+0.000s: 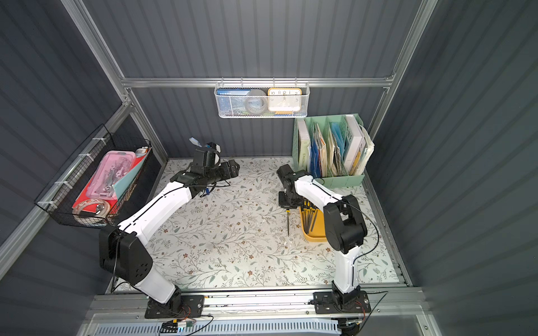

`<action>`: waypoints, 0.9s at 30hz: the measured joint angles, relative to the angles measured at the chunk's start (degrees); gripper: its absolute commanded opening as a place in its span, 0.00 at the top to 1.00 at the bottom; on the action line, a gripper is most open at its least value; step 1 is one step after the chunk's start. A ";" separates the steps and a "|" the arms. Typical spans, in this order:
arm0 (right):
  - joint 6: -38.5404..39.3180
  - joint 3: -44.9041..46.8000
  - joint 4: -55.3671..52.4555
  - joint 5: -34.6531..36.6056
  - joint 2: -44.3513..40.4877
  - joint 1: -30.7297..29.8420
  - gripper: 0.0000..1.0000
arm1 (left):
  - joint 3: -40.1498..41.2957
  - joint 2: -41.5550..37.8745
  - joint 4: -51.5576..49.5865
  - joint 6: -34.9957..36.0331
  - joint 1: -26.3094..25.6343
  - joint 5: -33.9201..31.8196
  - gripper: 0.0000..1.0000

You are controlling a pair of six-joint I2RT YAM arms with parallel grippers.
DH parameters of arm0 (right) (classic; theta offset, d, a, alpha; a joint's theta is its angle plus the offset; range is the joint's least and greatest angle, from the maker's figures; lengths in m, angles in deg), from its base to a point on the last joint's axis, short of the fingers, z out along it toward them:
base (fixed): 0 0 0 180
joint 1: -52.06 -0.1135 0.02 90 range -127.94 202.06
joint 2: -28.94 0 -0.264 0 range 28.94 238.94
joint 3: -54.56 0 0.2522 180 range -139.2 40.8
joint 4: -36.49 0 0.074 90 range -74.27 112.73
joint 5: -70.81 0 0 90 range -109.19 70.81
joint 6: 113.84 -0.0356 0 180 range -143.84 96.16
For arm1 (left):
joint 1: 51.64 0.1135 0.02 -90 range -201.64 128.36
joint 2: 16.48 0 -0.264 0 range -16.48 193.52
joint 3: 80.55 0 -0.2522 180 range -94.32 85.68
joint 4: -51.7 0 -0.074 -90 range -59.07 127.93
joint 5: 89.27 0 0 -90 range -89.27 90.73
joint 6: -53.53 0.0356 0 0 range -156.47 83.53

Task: Take the file tool out of the storage box
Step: Place the file tool at the center of the board.

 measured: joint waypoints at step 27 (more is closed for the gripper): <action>-0.11 -2.93 1.05 4.20 3.10 -0.61 0.63 | 0.00 0.00 -1.73 -0.13 0.00 -0.42 0.10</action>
